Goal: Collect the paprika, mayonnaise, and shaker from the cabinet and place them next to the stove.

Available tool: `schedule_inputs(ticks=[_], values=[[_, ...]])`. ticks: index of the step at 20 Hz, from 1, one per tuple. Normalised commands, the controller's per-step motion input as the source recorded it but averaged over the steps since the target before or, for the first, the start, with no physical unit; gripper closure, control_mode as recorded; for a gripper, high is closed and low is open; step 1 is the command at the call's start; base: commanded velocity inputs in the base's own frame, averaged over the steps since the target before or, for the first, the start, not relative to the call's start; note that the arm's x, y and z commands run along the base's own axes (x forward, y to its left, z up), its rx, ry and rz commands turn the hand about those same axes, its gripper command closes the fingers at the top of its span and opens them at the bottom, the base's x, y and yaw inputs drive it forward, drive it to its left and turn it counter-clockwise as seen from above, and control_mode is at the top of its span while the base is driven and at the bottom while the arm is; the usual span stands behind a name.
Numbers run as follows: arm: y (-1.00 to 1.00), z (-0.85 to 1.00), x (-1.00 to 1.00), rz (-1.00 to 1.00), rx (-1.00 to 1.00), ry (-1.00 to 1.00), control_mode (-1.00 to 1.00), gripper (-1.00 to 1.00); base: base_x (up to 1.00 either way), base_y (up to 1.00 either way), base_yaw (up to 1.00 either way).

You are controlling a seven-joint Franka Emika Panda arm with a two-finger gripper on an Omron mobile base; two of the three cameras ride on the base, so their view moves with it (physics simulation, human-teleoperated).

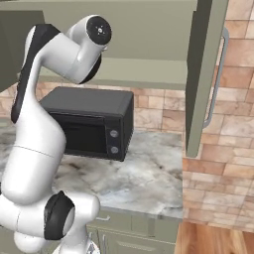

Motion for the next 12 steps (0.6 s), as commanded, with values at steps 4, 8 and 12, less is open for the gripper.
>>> schedule_inputs(ticks=[4, 8, 12], values=[[0.06, 0.17, 0.46, 0.00, 0.00, 0.00, -1.00, -1.00, 0.00, 0.00, 0.00], [0.07, 0.03, 0.42, 0.01, -0.01, -0.04, -1.00, -1.00, 0.00, 0.00, 0.00], [0.12, 0.00, 0.39, 0.02, 0.00, -0.02, -1.00, -1.00, 0.00, 0.00, 0.00]])
